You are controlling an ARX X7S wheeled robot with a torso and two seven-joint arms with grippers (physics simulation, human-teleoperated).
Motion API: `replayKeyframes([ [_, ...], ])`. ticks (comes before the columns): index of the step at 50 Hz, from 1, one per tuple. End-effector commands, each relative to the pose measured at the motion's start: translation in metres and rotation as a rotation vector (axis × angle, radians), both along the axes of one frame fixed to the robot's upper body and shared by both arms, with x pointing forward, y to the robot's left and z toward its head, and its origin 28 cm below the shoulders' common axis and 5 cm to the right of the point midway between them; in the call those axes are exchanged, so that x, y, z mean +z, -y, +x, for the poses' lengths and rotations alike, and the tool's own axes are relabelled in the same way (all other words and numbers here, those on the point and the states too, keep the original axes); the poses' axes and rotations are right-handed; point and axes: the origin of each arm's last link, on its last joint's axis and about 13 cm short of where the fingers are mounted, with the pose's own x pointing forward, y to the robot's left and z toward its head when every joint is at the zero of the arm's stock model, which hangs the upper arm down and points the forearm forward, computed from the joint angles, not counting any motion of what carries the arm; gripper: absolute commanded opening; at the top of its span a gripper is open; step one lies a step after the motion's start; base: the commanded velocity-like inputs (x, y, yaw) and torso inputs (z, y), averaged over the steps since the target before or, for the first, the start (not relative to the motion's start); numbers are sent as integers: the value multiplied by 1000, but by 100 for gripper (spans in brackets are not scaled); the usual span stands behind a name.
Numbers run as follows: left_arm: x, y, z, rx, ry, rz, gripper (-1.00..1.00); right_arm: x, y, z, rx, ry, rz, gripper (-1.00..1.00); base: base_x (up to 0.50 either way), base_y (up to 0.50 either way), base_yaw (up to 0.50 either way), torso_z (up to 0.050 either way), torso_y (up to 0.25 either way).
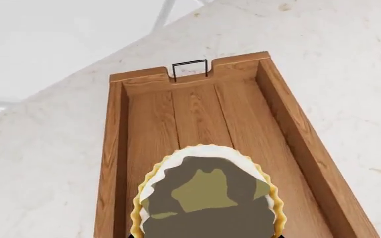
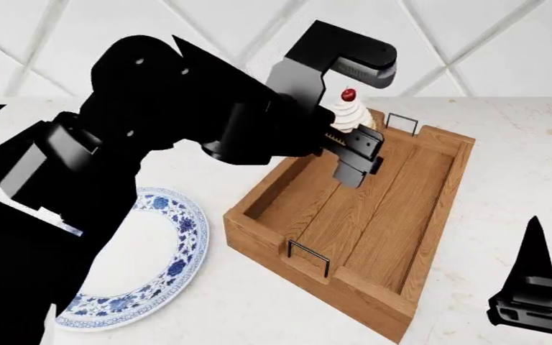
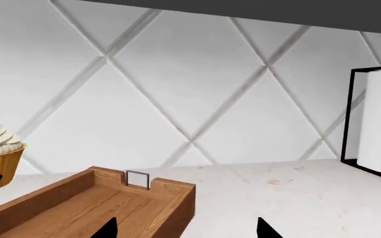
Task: Move the dessert items from the plate to the tray.
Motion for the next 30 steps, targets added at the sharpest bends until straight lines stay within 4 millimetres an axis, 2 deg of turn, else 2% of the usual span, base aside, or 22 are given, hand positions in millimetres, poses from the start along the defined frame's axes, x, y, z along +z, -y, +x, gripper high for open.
replayKeyframes([
  [1,-19,0,16,-4,-60,1,-100,0,2,-3,-7,4,6,100,0,0,0,0,0],
  [16,-32,-8,30,-10,-132,-13,-100,4,3,-6,-12,12,11,100,0,0,0,0,1],
  [30,-46,3,25,-34,-155,6,-100,4,4,-6,-12,13,13,100,0,0,0,0,0],
])
